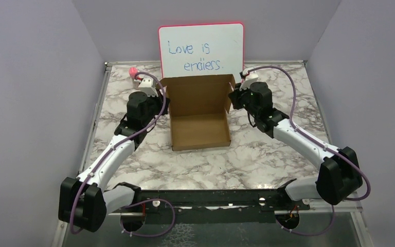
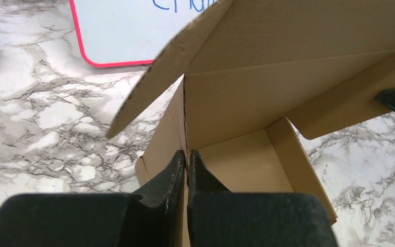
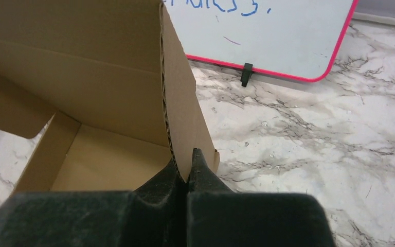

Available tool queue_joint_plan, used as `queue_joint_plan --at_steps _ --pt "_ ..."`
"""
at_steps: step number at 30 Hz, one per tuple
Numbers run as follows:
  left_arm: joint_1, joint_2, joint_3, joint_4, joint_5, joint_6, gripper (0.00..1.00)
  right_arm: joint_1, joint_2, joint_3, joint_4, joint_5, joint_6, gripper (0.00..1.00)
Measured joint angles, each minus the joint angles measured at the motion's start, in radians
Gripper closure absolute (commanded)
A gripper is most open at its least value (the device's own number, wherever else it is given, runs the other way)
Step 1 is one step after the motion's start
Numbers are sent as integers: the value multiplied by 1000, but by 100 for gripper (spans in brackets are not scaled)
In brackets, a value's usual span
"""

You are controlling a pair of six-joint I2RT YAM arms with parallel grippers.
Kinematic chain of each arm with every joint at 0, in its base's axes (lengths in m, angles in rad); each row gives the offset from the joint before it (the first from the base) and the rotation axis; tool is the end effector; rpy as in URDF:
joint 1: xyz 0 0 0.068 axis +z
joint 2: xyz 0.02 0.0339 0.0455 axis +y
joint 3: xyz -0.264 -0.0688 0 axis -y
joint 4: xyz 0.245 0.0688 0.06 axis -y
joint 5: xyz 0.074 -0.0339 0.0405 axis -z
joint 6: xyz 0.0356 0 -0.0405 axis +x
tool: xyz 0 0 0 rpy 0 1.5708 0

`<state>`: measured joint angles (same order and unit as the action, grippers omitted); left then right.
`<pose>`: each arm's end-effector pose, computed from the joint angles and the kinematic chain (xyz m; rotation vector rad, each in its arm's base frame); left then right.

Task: Fold the paper box

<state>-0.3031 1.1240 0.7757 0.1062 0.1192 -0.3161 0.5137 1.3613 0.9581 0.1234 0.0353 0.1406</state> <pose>0.2496 -0.0825 0.2981 0.0741 1.8438 -0.5445 0.2787 0.1558 0.3005 -0.3226 1.8436 0.4216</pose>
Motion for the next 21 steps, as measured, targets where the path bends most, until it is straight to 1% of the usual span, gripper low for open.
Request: queue_joint_plan --at_steps 3,13,21 --pt "-30 -4 -20 27 -56 -31 96 19 0 5 -5 58 26 97" --pt "-89 -22 -81 91 -132 -104 96 66 0 5 -18 208 115 97" --pt "-141 -30 -115 135 -207 -140 95 103 0 1 -27 299 173 97"
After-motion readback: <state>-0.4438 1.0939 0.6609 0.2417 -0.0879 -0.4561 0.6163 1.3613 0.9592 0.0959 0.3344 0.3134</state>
